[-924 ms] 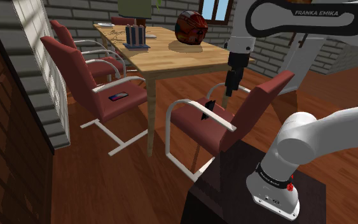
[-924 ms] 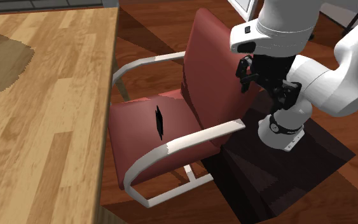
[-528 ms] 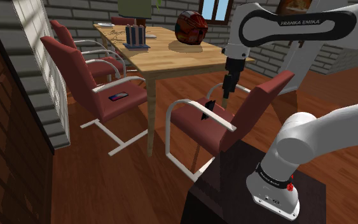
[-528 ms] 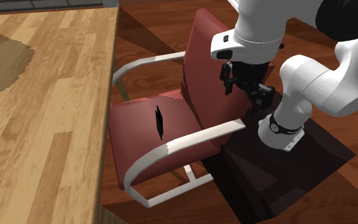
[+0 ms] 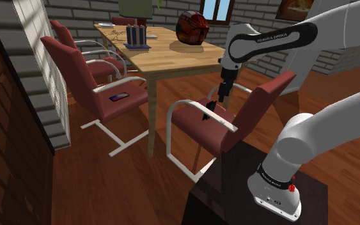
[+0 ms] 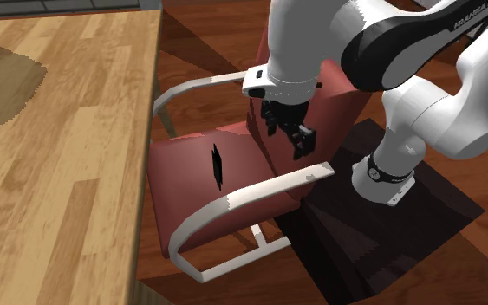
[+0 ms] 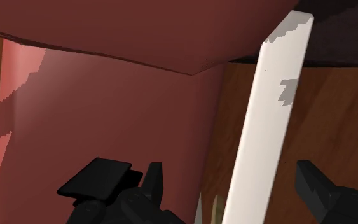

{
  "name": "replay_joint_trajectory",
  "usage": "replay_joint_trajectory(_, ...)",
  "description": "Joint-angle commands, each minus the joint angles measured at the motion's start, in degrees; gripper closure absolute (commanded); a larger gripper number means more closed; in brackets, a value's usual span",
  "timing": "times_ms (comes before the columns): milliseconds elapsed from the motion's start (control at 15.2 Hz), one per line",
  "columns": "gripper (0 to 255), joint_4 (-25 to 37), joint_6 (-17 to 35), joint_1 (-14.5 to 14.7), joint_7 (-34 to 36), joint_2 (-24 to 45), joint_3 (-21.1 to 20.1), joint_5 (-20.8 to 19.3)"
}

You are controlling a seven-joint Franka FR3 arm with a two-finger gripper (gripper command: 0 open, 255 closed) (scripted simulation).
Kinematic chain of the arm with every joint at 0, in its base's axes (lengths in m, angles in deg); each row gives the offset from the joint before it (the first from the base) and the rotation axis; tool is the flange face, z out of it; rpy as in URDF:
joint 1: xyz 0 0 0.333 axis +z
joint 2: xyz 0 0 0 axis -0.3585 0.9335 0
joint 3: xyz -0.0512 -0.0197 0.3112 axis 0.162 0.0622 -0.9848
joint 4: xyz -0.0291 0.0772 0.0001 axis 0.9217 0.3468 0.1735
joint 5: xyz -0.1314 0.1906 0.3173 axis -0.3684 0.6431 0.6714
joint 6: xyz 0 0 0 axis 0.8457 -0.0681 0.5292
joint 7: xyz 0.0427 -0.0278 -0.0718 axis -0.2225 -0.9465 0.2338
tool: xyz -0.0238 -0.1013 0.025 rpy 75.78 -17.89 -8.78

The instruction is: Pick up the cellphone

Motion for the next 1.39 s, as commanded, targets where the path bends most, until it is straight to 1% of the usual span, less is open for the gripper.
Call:
replay_joint_trajectory(0,0,0.29,3.55,-0.59,-2.01,2.89,1.75,-0.94)
replay_joint_trajectory(264,0,2.07,10.87,-1.10,-5.87,10.38,5.07,-1.46)
replay_joint_trajectory(528,0,5.14,17.54,-1.28,-10.31,18.60,8.16,-0.29)
replay_joint_trajectory(792,0,9.44,23.23,-1.45,-15.66,27.34,10.69,2.98)
replay_joint_trajectory(1056,0,14.68,27.41,-2.43,-21.54,35.95,11.85,7.93)
replay_joint_trajectory(1320,0,13.85,30.38,-2.73,-22.53,38.29,11.50,9.42)
